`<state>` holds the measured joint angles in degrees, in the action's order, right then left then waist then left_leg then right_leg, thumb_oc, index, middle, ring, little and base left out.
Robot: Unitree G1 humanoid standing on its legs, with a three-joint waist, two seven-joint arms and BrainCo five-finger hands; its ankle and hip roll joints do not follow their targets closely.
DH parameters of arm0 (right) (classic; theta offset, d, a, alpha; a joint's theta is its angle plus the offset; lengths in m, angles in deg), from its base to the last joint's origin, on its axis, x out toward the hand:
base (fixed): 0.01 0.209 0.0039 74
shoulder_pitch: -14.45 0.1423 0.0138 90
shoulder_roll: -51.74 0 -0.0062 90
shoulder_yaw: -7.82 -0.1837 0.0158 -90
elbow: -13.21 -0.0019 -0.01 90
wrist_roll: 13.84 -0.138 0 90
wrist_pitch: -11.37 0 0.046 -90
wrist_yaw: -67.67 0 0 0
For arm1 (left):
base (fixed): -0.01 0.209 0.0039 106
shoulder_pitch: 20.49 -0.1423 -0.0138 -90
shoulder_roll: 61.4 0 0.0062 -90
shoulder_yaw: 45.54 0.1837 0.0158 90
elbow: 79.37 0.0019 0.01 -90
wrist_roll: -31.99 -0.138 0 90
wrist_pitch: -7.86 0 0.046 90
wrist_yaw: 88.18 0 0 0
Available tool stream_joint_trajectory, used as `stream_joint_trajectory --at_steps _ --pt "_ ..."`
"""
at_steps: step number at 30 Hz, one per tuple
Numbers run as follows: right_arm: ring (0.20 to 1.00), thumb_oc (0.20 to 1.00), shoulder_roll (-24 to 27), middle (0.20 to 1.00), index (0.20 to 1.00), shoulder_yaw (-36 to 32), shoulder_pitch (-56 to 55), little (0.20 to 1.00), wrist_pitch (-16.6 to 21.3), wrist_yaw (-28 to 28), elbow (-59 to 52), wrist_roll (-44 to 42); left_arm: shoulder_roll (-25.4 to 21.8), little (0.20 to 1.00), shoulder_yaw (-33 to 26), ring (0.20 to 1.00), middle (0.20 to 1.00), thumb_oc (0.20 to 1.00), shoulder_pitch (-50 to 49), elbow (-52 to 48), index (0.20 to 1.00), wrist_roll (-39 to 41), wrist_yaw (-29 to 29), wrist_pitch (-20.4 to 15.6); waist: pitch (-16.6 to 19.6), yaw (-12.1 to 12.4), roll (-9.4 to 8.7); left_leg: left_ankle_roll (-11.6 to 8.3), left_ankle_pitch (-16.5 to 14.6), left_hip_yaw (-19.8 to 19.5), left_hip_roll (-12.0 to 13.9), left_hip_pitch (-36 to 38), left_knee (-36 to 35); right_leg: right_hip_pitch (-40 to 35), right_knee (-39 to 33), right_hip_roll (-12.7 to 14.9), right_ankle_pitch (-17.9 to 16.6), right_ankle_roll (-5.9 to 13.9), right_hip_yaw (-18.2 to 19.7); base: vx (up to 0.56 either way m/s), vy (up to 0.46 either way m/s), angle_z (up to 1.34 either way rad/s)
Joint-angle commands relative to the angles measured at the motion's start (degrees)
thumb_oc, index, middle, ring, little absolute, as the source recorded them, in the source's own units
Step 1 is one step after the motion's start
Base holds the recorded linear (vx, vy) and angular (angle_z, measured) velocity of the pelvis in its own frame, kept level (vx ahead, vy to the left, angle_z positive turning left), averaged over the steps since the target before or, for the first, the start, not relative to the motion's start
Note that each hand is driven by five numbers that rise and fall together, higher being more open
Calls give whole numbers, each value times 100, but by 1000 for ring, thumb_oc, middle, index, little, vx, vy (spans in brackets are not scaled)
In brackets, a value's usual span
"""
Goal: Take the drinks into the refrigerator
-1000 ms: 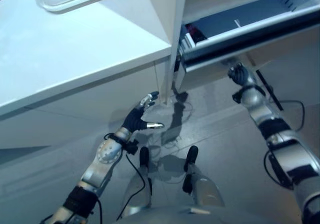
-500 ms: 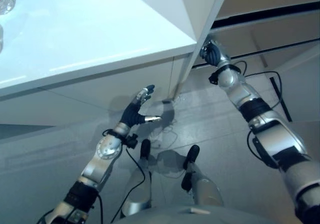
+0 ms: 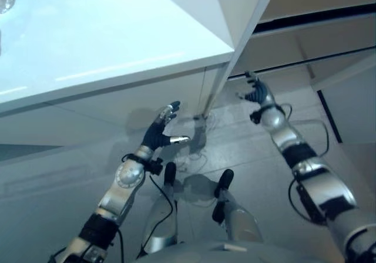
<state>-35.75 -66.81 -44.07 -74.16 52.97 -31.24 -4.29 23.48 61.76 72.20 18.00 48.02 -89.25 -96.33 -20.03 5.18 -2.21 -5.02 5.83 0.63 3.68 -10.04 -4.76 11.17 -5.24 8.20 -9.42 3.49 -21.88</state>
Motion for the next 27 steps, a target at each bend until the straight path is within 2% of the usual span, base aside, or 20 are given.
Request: stream_joint_trajectory --at_steps 1,5,6,8,9,11,14,17,21,24,27 --pt "1000 1000 -389 1000 1000 -173 -523 1000 283 38 834 -850 339 1000 -87 1000 1000 1000 26 738 1000 -23 192 -114 285 -151 -187 310 -331 50 -368 -12 -24 -400 106 217 269 455 5 4 -22 -11" --pt "1000 1000 -602 1000 1000 -231 -874 1000 279 152 1382 -1005 586 1000 -165 1000 1000 1000 122 1528 1000 -160 302 -34 352 -236 -162 322 -320 73 -381 39 -24 -445 103 230 269 450 18 16 -2 -8" --pt "1000 1000 -790 1000 1000 -318 -1107 1000 223 180 2010 -1101 754 1000 -171 1000 1000 1000 296 2338 1000 -425 458 14 426 -303 -130 316 -338 106 -370 110 -24 -507 102 222 298 446 28 40 9 -6" --pt "1000 1000 -907 1000 1000 -424 -1365 1000 167 200 2552 -1121 916 1000 -187 1000 1000 1000 432 3252 1000 -846 606 85 501 -376 -99 324 -374 171 -357 216 -24 -573 104 209 324 437 63 55 10 -9" --pt "1000 1000 -968 1000 1000 -492 -1522 1000 85 228 2866 -1095 1052 1000 -312 1000 1000 1000 561 4021 1000 -937 666 222 560 -428 -77 313 -416 230 -330 326 -24 -647 105 188 357 430 95 54 14 -13" --pt "1000 1000 -1020 1000 1000 -518 -1766 1000 18 253 3167 -1008 1177 1000 -350 1000 1000 1000 702 4884 1000 -1372 750 297 693 -536 -56 319 -465 298 -315 438 -24 -712 97 164 390 417 155 95 13 -24" --pt "1000 1000 -1098 1000 1000 -486 -2009 1000 6 289 3202 -863 1226 1000 -786 1000 1000 1000 731 6290 1000 -1693 932 612 866 -654 -49 295 -525 424 -269 640 -24 -856 86 106 443 389 271 89 -3 -26" --pt "1000 1000 -1129 1000 1000 -399 -2134 1000 -41 319 3214 -684 1287 1000 -1069 1000 1000 1000 532 6864 1000 -1961 996 784 1007 -729 -50 273 -597 540 -238 826 -24 -990 73 44 490 371 362 82 -13 -19" --pt "1000 1000 -1092 1000 1000 -330 -2069 1000 -93 308 3228 -512 1413 1000 -919 1000 1000 1000 380 6740 1000 -2041 936 648 1106 -703 -3 262 -618 580 -217 936 -24 -1094 37 1 517 364 432 37 -19 -11" --pt "1000 1000 -1045 1000 1000 -332 -2034 1000 -87 331 3188 -540 1455 1000 -883 1000 1000 1000 321 6706 1000 -1943 907 643 1164 -641 28 256 -620 570 -220 972 -24 -1154 24 3 525 370 391 0 0 0" --pt "1000 1000 -1018 1000 1000 -358 -2008 1000 -111 373 3236 -534 1465 1000 -1132 1000 1000 1000 272 6839 1000 -1627 871 734 1252 -561 44 256 -635 510 -237 1023 -24 -1265 24 6 575 365 322 38 -16 4"
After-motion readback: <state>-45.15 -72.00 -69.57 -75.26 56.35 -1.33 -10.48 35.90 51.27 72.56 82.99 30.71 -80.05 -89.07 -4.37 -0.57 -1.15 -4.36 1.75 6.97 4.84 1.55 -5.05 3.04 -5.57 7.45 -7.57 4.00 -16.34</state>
